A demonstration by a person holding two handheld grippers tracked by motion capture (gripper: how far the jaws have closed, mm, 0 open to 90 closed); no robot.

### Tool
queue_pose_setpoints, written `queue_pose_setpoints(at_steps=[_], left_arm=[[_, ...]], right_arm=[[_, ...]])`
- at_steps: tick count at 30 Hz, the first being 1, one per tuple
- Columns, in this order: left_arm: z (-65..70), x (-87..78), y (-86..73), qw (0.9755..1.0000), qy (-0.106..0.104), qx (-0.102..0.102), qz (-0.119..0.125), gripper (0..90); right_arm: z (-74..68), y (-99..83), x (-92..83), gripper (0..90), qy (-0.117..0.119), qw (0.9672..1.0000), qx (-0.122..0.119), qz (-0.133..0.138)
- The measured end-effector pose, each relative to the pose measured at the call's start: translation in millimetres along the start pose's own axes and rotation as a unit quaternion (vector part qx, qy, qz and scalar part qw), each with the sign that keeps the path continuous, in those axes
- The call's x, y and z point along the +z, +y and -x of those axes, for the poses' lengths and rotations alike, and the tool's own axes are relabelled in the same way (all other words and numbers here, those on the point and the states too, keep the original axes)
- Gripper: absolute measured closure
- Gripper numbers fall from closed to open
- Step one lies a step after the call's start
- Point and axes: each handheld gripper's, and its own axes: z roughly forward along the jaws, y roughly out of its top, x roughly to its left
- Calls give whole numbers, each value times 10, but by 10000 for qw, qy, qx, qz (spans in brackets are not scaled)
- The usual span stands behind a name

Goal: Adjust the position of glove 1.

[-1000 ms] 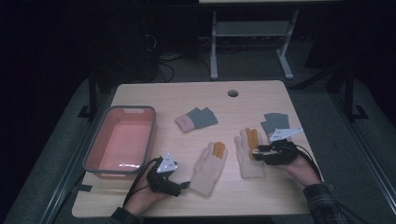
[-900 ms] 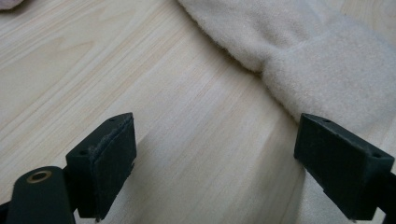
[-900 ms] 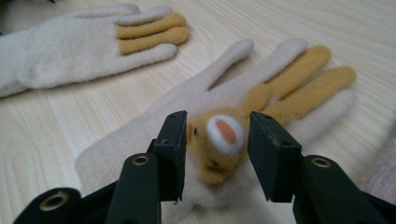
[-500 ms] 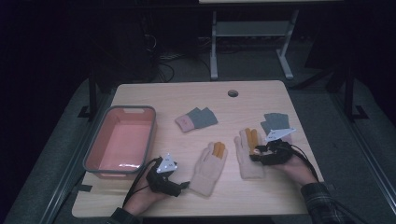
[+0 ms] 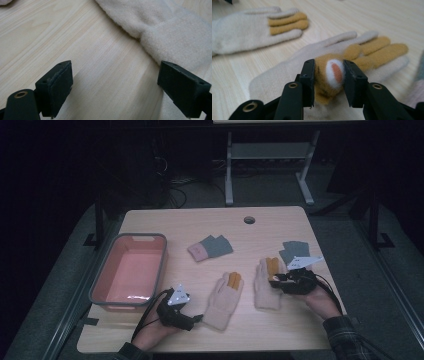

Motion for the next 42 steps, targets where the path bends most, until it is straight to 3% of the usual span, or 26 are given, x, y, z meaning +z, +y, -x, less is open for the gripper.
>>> queue_pose_setpoints(at_steps=[9, 16, 27, 34, 42], left_arm=[[1, 0, 0, 10000, -2, -2, 1, 123], [-4, 0, 1, 10000, 6, 26, 0, 123], [-1, 2, 1, 10000, 8, 9, 16, 123], [-1, 3, 0, 10000, 8, 9, 20, 123], [-2, 2, 0, 10000, 8, 18, 12, 123]], right_arm=[[-98, 169, -133, 638, 118, 9988, 78, 465], [-249, 281, -115, 637, 231, 9980, -30, 590], [-532, 418, -2, 638, 509, 9965, -195, 636], [-783, 487, 133, 638, 725, 9955, -311, 533], [-947, 528, 255, 638, 888, 9941, -442, 445]])
